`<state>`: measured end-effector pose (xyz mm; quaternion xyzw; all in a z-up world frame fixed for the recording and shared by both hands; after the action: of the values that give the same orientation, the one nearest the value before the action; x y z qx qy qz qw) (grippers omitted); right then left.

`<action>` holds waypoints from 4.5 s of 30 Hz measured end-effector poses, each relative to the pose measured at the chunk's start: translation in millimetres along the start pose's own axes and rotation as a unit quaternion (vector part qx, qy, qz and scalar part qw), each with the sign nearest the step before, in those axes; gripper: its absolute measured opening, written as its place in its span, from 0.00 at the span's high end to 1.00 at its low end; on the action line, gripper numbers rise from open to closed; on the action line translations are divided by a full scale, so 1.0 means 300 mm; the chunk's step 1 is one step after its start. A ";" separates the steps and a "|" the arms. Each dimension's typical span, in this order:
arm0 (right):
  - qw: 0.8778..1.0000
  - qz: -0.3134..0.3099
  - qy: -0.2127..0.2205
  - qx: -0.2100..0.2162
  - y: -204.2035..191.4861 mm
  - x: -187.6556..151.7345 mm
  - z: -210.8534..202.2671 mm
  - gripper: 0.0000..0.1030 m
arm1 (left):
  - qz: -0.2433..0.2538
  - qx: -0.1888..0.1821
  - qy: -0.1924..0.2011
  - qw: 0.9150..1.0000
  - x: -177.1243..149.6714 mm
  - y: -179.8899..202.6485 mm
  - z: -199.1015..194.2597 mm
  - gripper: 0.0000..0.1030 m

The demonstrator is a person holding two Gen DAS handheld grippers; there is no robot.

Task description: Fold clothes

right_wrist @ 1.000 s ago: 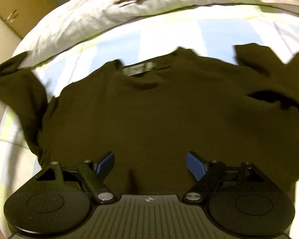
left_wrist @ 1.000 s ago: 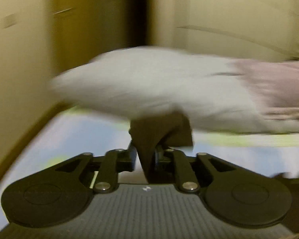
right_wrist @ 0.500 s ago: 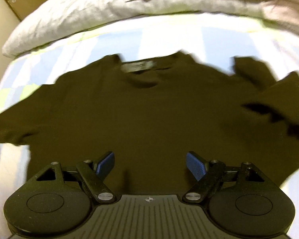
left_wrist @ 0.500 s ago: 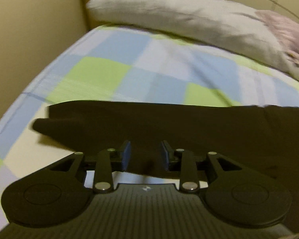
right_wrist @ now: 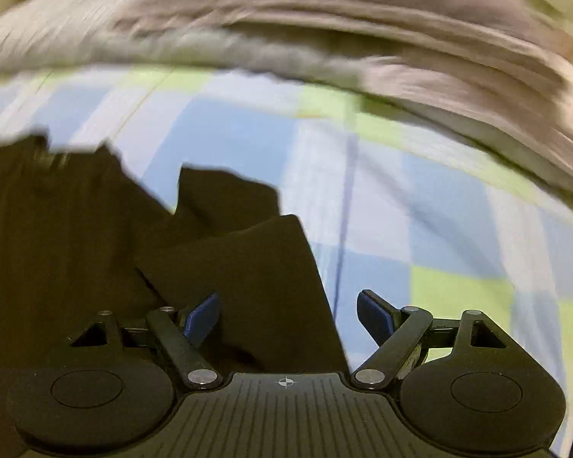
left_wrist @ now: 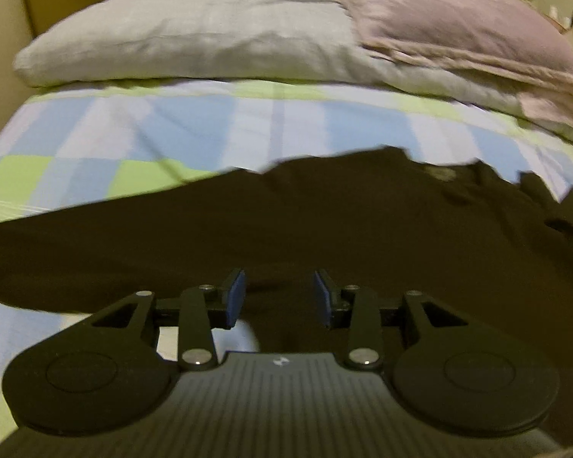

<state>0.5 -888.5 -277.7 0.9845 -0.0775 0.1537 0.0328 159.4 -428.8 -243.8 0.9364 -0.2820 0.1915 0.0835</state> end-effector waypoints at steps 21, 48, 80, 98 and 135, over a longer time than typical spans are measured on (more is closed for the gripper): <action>0.920 0.392 0.020 -0.023 0.643 -0.784 -0.184 0.53 | 0.140 -0.079 -0.038 0.986 0.047 0.772 0.040 0.63; 0.964 0.230 0.127 -0.030 0.963 -0.477 -0.051 0.94 | 0.186 -0.062 -0.082 0.977 -0.021 1.046 0.086 0.61; 0.961 0.265 -0.011 0.085 0.006 -0.632 -0.365 0.14 | 0.018 0.027 -0.090 0.995 -0.250 0.257 -0.351 0.27; 0.986 -0.125 0.049 0.102 -0.687 0.092 -0.242 0.41 | 0.086 -0.022 -0.044 0.995 -0.063 -0.056 -0.289 0.27; 0.995 -0.028 -0.008 0.098 -0.509 0.050 0.291 0.41 | 0.074 -0.053 -0.183 0.979 -0.234 -0.011 0.030 0.27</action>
<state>65.5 -747.9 -362.4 0.9860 -0.0352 0.1514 -0.0606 110.2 -393.8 -280.6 0.9262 -0.3712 0.0073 0.0656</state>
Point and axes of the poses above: each gripper's, at about its wrist camera, not at the fingertips, and z roughly the way its jaws point, y to its right, x to its top, the point moved 4 cm from there along z, roughly the way its jaws point, and after that the axes turned 12 degrees about -y, right-handed, at the moved point
